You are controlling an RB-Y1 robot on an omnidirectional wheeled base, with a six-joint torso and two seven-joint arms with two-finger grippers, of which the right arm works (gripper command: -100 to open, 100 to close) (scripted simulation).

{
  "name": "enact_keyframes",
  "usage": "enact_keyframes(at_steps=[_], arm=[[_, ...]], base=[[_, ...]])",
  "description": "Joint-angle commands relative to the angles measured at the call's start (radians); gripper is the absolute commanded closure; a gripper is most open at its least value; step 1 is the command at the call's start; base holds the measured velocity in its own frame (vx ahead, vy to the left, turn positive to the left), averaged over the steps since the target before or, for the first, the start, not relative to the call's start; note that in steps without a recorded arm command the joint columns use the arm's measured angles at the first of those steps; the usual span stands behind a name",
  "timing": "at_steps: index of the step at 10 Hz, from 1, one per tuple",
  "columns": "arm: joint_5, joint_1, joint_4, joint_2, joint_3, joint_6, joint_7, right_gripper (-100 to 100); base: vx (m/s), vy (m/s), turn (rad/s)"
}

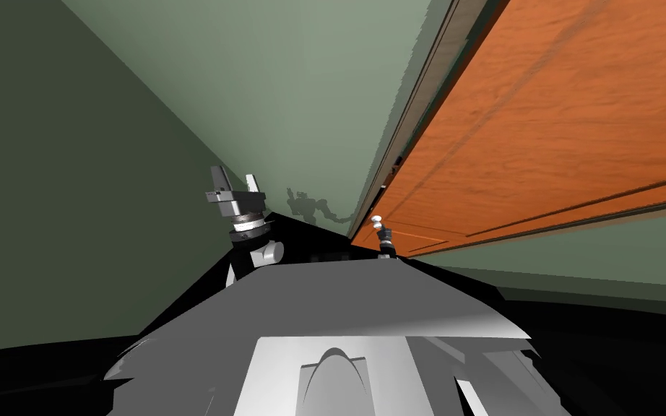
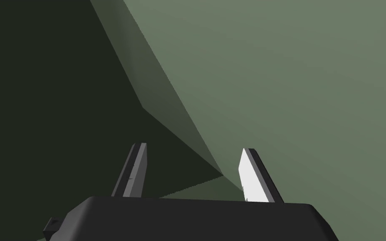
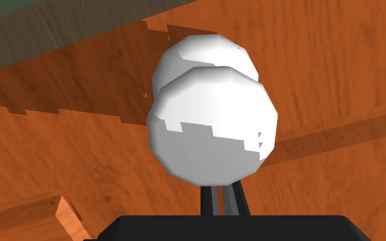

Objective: Pull the door open

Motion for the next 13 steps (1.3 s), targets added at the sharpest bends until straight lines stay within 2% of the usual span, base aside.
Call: enact_keyframes(at_steps=[1, 2, 6, 7, 9, 12, 13], arm=[[-0.009, -0.008, -0.022, 0.009, 0.010, -0.005, -0.037, 100], [-0.023, -0.007, 0.001, 0.005, 0.015, 0.004, -0.067, -100], [-0.064, -0.012, -0.016, 0.014, 0.042, 0.019, -0.179, -100], [-0.064, -0.012, -0.016, 0.014, 0.042, 0.019, -0.186, -100], [-0.091, -0.016, -0.028, 0.020, 0.060, 0.029, -0.247, -100], [-0.107, -0.018, -0.034, 0.024, 0.070, 0.034, -0.305, -100], [-0.122, -0.020, -0.040, 0.028, 0.080, 0.040, -0.343, -100]], base=[[-0.062, -0.027, 0.058], [-0.042, -0.015, -0.014], [-0.050, -0.008, -0.031], [-0.060, -0.004, 0.009], [-0.058, 0.000, -0.022], [-0.038, -0.003, 0.004], [-0.040, -0.005, -0.022]])
